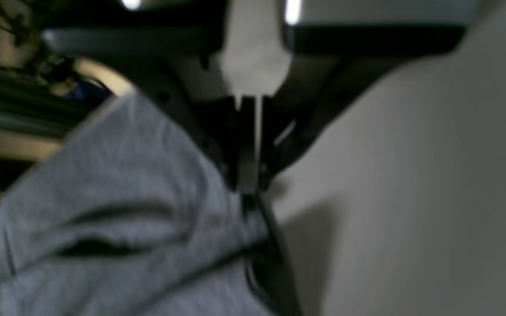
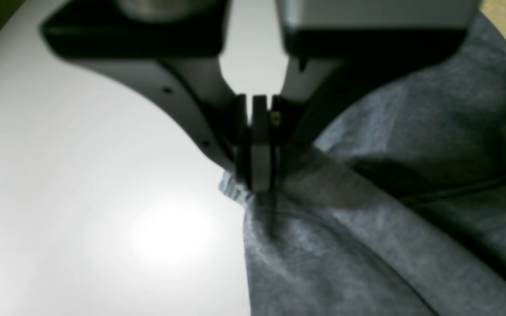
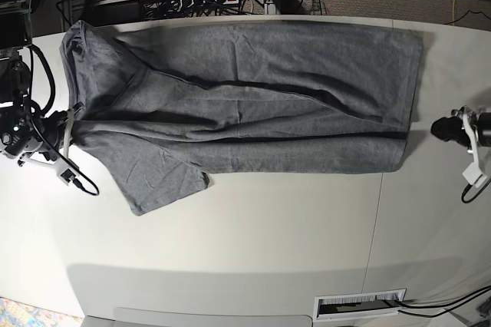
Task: Fold the T-shirt properly
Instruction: 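Release and regrasp the side edge with the left gripper, then lift the side edge with the left gripper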
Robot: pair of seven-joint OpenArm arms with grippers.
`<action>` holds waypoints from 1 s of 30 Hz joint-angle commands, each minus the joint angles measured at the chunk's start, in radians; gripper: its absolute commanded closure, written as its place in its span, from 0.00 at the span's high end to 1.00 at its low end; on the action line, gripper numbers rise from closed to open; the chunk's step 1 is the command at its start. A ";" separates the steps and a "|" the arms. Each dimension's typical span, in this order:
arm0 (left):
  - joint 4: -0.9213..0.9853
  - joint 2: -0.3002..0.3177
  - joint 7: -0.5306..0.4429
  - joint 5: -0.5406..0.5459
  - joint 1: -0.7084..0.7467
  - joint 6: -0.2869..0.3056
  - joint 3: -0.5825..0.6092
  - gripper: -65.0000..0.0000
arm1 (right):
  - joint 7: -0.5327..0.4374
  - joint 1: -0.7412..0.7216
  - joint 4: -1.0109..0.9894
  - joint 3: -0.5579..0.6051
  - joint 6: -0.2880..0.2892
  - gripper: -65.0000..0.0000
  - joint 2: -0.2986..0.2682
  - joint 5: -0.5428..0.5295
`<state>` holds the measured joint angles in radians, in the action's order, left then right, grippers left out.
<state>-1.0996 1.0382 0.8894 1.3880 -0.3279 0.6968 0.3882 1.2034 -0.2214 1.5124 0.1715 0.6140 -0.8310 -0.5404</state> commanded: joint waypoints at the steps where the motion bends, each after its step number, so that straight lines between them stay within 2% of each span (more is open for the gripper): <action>1: -0.009 0.003 -0.061 -0.026 -0.021 0.001 -0.014 0.15 | -0.010 -0.023 0.013 -0.011 -0.004 0.00 -0.027 0.005; 3: -0.009 -0.048 -0.192 -0.153 -0.021 0.001 -0.014 0.39 | -0.016 -0.023 0.013 -0.011 -0.004 0.00 -0.027 0.005; 4: -0.009 -0.074 -0.252 -0.224 -0.022 0.001 -0.014 0.45 | -0.022 -0.023 0.013 -0.011 -0.004 0.00 -0.027 0.005; 7: -0.009 -0.149 -0.347 -0.426 -0.040 0.001 -0.014 0.46 | -0.024 -0.023 0.013 -0.011 -0.003 0.00 -0.027 0.006; 9: -0.009 -0.183 -0.377 -0.497 -0.056 0.001 -0.014 0.46 | -0.024 -0.022 0.013 -0.011 -0.003 0.00 -0.027 0.006; 12: -0.009 -0.211 -0.385 -0.523 -0.090 0.001 -0.014 0.46 | -0.025 -0.023 0.013 -0.011 -0.004 0.00 -0.028 0.006; 17: -0.008 -0.229 -0.392 -0.600 -0.143 -0.054 -0.014 0.46 | -0.030 -0.023 0.013 -0.011 -0.004 0.00 -0.027 0.005; 21: -0.004 -0.229 -0.441 -0.699 -0.141 -0.084 -0.014 0.45 | -0.033 -0.023 0.013 -0.011 -0.003 0.00 -0.027 0.006; 24: 0.025 -0.230 -0.506 -0.760 -0.140 -0.140 -0.014 0.45 | -0.033 -0.023 0.013 -0.011 -0.004 0.00 -0.027 0.006; 30: 0.097 -0.229 -0.493 -0.741 -0.135 -0.150 -0.014 0.45 | -0.034 -0.023 0.013 -0.011 -0.003 0.00 -0.027 0.005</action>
<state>-0.9924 0.7868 0.4171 0.6342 -0.4377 0.5495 0.3866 1.1805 -0.2218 1.5120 0.1715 0.6140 -0.8314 -0.5369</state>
